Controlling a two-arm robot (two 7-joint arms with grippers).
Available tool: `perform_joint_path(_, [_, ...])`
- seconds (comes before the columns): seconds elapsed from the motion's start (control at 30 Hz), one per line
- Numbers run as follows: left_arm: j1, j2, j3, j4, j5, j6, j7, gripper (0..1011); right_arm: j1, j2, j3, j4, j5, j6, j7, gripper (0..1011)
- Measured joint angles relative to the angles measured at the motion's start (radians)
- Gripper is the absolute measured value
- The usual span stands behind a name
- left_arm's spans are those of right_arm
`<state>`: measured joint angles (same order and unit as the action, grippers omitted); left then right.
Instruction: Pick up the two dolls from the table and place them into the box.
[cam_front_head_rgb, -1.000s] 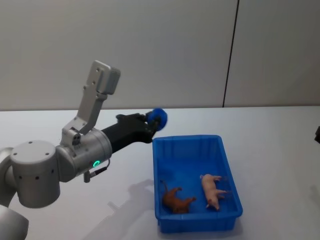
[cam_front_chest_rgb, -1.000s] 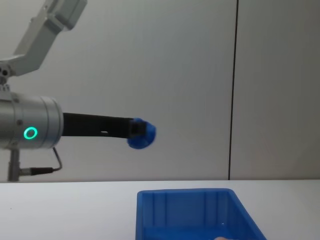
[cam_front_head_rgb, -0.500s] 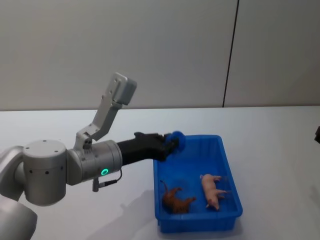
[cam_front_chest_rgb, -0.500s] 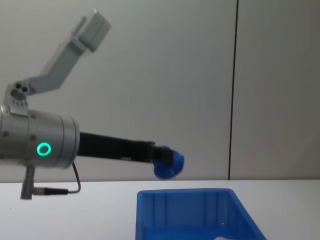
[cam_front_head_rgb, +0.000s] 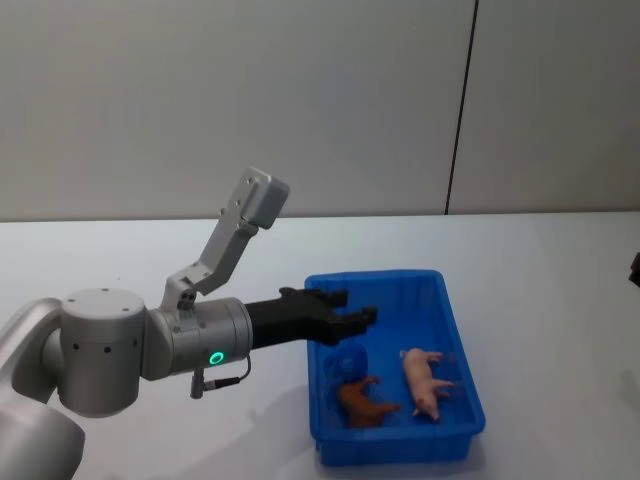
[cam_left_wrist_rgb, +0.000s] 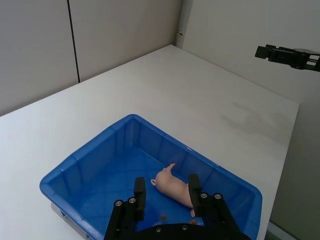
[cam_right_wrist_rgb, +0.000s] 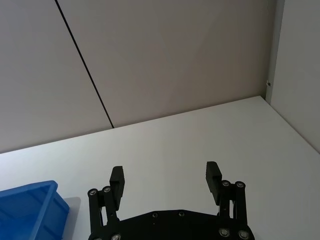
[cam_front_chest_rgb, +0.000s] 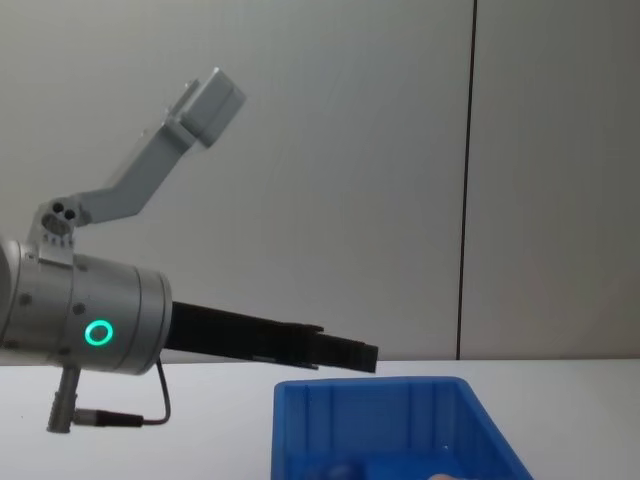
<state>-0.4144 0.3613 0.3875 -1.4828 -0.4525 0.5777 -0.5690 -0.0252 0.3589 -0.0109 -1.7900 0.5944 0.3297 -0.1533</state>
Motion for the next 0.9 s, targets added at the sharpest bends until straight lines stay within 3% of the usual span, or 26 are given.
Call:
perform_joint_path(0.23, [-0.001, 0.000, 0.002, 0.005, 0.000, 0.001, -0.003, 716, 0.000, 0.000, 0.000, 0.000, 0.000, 0.000, 0.000, 1001])
perform_joint_path(0.57, [0.024, 0.016, -0.010, -0.036, -0.024, -0.044, 0.089, 1001, 0.000, 0.000, 0.000, 0.000, 0.000, 0.000, 0.000, 1001])
perform_joint_path(0.9, [0.060, 0.037, -0.030, -0.102, -0.046, -0.101, 0.230, 1001, 0.000, 0.000, 0.000, 0.000, 0.000, 0.000, 0.000, 1001])
